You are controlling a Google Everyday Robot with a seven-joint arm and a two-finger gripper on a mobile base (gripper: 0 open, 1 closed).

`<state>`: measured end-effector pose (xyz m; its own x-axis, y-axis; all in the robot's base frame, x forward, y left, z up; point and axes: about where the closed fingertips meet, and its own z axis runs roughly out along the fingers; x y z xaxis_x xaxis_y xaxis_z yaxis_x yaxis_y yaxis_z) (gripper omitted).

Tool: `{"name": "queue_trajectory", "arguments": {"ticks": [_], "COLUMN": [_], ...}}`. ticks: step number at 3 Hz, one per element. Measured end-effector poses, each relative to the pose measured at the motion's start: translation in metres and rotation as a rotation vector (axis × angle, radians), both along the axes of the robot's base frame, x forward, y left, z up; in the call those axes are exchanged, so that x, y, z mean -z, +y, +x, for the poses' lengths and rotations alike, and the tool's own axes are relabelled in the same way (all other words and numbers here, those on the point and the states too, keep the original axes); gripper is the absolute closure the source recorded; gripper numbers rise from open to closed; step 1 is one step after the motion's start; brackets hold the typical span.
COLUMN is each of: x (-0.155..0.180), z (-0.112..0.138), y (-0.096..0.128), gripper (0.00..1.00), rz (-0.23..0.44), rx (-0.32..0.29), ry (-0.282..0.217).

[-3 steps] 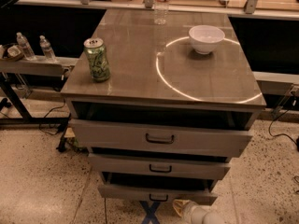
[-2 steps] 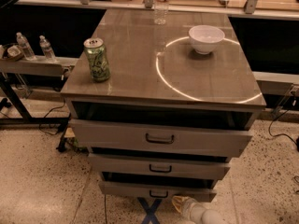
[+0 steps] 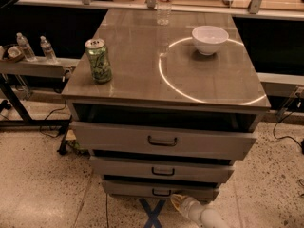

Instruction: Close bottom drawer

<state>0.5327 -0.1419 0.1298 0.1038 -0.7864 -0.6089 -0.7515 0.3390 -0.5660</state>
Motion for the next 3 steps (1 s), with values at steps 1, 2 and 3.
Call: {"name": "queue_trajectory", "arguments": {"ticks": [1,2,3], "x": [0.000,0.003,0.002], "z": [0.002,-0.008,-0.028], "y": [-0.001,-0.010,-0.027], "gripper": [1.00,1.00,1.00], "rz": [0.002,-0.034,-0.068], "rx": [0.008,0.001,0.000], "ry": [-0.004,0.013,0.076]}}
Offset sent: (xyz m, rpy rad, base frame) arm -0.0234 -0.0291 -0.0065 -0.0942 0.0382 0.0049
